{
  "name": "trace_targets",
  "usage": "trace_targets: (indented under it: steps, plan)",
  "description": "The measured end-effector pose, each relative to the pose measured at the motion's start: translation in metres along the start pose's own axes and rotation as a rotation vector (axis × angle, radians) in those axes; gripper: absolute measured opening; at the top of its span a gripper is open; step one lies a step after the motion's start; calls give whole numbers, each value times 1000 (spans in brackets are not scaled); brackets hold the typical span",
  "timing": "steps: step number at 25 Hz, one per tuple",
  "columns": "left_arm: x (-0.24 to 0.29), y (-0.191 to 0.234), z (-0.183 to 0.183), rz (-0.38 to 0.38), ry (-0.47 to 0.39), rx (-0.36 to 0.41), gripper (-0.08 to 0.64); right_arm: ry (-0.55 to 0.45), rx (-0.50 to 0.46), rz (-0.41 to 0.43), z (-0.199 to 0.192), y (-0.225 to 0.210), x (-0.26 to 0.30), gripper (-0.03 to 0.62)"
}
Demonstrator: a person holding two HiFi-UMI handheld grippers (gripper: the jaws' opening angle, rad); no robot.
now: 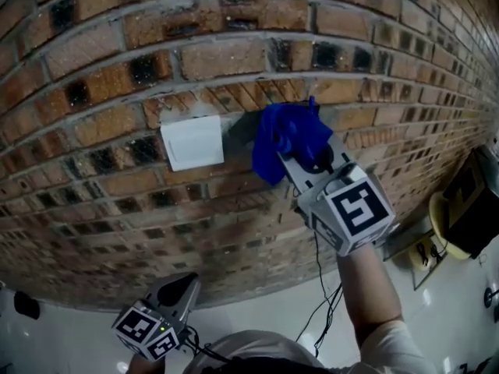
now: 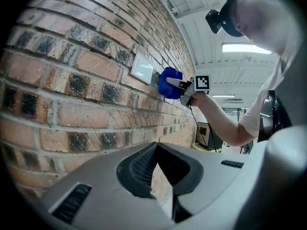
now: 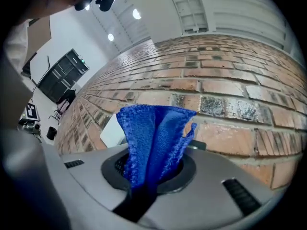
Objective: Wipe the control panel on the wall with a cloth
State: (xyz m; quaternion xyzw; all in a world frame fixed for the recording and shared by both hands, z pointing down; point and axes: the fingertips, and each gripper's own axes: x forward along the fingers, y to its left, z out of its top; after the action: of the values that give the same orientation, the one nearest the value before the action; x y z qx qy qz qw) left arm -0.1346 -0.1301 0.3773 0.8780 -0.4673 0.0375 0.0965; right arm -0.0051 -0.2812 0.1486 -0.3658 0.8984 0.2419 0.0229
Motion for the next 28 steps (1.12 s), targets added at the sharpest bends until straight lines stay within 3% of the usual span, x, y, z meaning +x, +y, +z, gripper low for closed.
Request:
trace_targets:
  steps: [10,17,20,25,28]
  plan:
    - [12,-4,-5,43,7,-9,2,55,-13,-164,-34,-93,-56,89]
    - [15,-14,-1,20,7,10,3,90,-13,-205,-55,-114,-64,89]
    - [9,-11,-1,22,-1,5,2,53,-37,-206,-27,-91,-72,89]
    - [2,-3,-3,26,-1,0,2,-17,-72,-13,14,-4,-33,89]
    - [-4,-3,-2,26,-7,1,2,15,-72,32,11,24,-4,89]
